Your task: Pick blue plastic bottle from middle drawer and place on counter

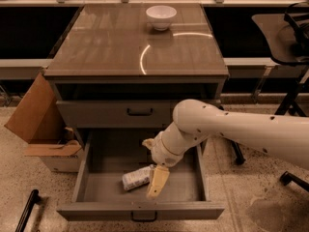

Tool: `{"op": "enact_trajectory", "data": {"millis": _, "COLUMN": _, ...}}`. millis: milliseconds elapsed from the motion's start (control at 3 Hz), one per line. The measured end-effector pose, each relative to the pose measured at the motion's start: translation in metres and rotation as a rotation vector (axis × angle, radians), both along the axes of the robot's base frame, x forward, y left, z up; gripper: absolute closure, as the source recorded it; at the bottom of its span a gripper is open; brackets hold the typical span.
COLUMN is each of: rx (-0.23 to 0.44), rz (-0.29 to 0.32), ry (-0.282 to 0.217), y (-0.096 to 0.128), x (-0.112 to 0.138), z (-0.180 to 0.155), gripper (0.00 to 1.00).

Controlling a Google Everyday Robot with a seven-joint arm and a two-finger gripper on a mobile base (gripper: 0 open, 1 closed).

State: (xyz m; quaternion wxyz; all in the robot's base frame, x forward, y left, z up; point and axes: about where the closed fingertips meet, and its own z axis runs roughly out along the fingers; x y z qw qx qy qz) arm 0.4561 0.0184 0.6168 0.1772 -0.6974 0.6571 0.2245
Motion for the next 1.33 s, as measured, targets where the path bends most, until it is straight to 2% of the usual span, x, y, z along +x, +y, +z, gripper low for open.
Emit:
{"op": "enact_trajectory", "data": {"millis": 667, "rx": 0.048, "rz": 0.113, "ry": -0.073, "y": 0.001, "x": 0.034, "z": -0.076, "gripper": 0.00}}
{"op": "enact_trajectory", "data": {"millis": 1000, "rx": 0.050, "rz": 0.164, "ry": -0.096, "y": 0.008, "x": 0.046, "z": -0.115, "gripper": 0.00}}
{"op": "enact_trajectory", "data": {"millis": 1333, "rx": 0.041, "rz": 0.199, "ry": -0.093, "y": 0.014, "x": 0.057, "z": -0.153, "gripper": 0.00}}
